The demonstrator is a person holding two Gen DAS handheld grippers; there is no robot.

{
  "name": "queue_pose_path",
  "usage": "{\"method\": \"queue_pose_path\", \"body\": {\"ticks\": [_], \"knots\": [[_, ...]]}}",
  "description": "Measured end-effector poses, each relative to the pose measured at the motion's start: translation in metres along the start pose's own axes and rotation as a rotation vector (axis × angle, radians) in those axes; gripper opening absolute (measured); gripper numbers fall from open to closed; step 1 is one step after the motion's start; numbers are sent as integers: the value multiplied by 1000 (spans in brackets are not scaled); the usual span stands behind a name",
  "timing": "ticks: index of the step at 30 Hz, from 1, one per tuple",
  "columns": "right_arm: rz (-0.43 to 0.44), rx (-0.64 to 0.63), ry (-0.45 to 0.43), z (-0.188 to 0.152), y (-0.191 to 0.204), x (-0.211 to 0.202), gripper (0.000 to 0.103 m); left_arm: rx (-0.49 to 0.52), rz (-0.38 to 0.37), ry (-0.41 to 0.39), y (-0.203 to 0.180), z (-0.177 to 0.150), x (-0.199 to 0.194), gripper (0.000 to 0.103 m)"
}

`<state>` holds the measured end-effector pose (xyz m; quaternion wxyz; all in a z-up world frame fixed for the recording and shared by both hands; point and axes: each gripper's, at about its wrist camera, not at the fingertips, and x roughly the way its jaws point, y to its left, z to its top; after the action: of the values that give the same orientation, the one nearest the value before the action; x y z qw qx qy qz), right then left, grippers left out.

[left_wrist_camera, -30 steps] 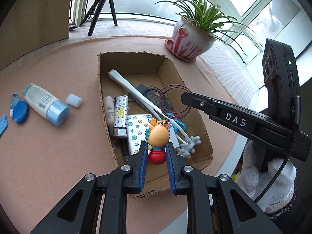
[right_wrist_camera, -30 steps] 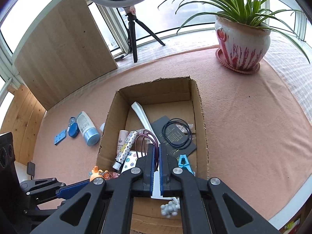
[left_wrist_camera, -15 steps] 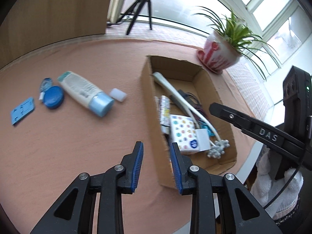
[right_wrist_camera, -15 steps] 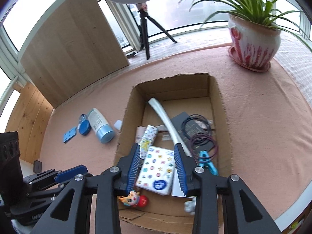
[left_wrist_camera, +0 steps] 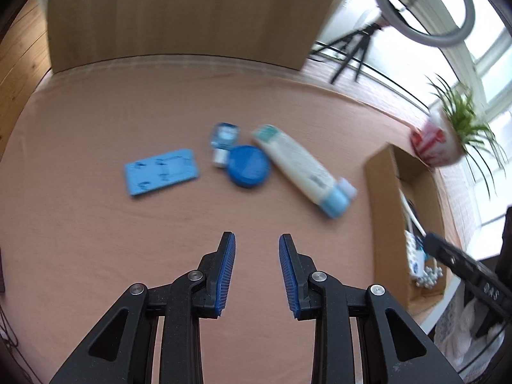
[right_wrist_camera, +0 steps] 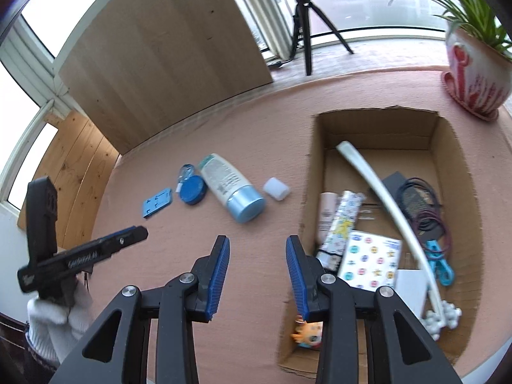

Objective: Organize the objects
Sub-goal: 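Move the left gripper to the blue phone stand while the right gripper moves to the blue lid, then grasp the blue phone stand with the left gripper while the right gripper grasps the blue lid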

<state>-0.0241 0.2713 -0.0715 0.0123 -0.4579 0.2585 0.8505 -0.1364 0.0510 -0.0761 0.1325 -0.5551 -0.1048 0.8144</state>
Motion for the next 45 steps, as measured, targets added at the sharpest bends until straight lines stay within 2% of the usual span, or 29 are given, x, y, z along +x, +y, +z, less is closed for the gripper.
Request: {"method": "queue_pose_path", "body": {"ticks": [3,8,10,11,12,21,28,33,37,41,43,44,45], "knots": [[5,-18,16,1,17,12,34,-50,21,-1,34,16,4,41],[23,-18,51,7,37,35,34,-63,33,-10,72,41,13,42],[30,-14,66,12,45,44,34,-66,11,-9,83,54,18,51],[34,-13,72,14,49,49,34,-63,12,-12,85,59,20,59],[37,-10,80,17,53,55,35,-56,16,-16,88,64,22,61],[71,41,150,35,68,101,39,-22,-16,37,94,89,59,61],[68,41,198,48,78,139,39,70,-50,109,85,75,76,59],[34,25,227,55,85,165,39,104,-63,120,79,64,72,59],[9,14,234,60,90,179,39,164,-17,116,70,56,71,60],[-43,-52,219,68,102,188,39,208,26,112,63,52,72,60],[-74,-95,213,73,110,193,42,226,53,108,60,50,74,55],[-86,-114,210,74,113,195,44,235,77,102,59,49,74,49],[-102,-139,207,75,117,197,44,242,84,101,57,49,74,47]]}}
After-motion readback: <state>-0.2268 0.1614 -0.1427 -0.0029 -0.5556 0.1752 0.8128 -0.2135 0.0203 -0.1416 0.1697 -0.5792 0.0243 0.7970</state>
